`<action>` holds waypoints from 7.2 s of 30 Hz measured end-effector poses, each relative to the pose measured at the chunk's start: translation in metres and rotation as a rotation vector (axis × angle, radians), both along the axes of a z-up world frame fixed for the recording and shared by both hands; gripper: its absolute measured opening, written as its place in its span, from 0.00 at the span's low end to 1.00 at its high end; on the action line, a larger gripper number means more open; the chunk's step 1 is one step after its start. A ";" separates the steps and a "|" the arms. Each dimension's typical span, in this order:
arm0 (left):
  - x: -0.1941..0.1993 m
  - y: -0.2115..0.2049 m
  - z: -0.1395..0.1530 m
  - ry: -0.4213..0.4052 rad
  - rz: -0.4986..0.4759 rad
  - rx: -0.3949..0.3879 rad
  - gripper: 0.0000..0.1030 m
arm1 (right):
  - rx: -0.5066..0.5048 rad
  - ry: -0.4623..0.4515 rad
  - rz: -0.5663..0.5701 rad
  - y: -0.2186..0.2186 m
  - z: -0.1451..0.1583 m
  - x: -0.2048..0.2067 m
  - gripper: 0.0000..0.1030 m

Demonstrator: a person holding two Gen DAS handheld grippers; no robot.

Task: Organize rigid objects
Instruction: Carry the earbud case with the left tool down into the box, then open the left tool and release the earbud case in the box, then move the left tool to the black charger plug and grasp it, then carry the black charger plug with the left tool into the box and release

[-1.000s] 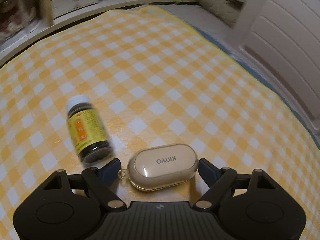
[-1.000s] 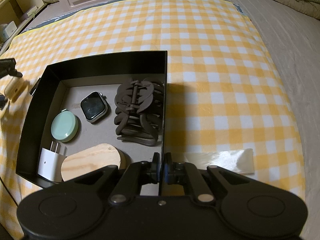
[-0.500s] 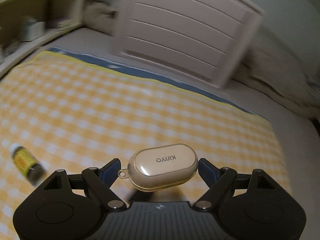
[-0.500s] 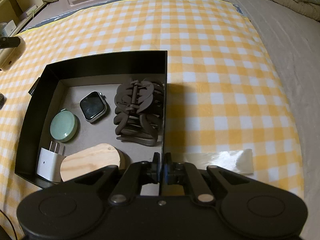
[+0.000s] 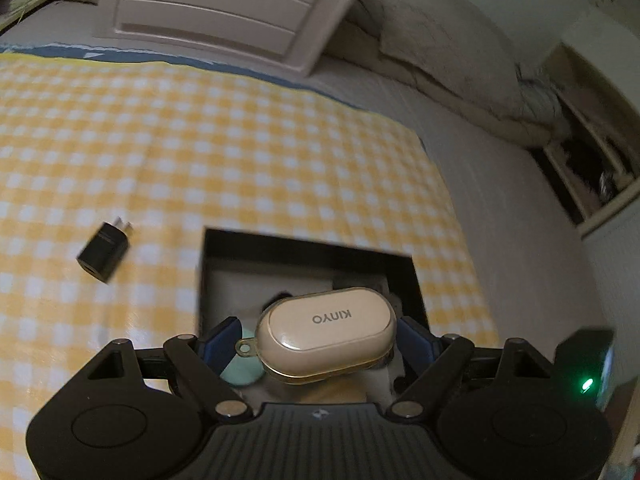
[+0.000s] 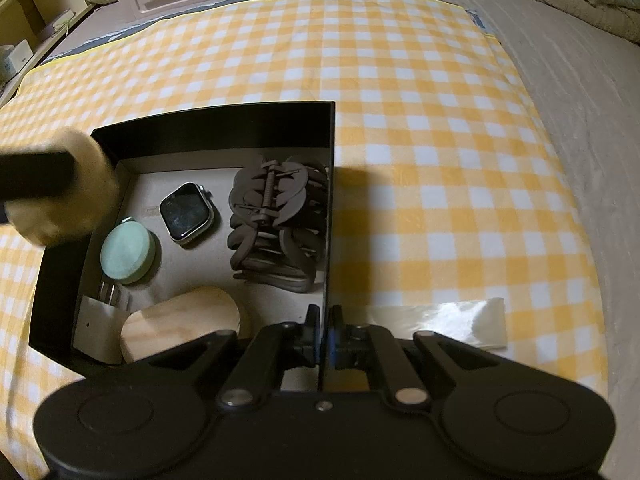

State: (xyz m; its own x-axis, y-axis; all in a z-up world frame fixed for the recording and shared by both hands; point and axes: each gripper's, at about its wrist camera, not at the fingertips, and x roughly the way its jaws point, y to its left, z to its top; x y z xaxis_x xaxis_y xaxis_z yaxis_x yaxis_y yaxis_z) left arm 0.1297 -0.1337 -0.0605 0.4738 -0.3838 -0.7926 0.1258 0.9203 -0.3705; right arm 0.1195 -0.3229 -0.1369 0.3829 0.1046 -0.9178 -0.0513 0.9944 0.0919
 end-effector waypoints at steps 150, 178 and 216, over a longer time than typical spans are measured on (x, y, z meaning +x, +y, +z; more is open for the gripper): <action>0.087 0.094 -0.037 -0.027 0.383 0.214 0.52 | -0.002 -0.015 0.034 0.002 0.003 -0.003 0.06; -0.035 -0.039 -0.027 -0.263 -0.722 0.278 0.52 | 0.041 0.003 0.000 -0.003 -0.001 -0.002 0.07; -0.035 -0.055 -0.038 -0.219 -0.807 0.218 0.80 | 0.053 0.018 -0.006 -0.015 -0.004 0.005 0.06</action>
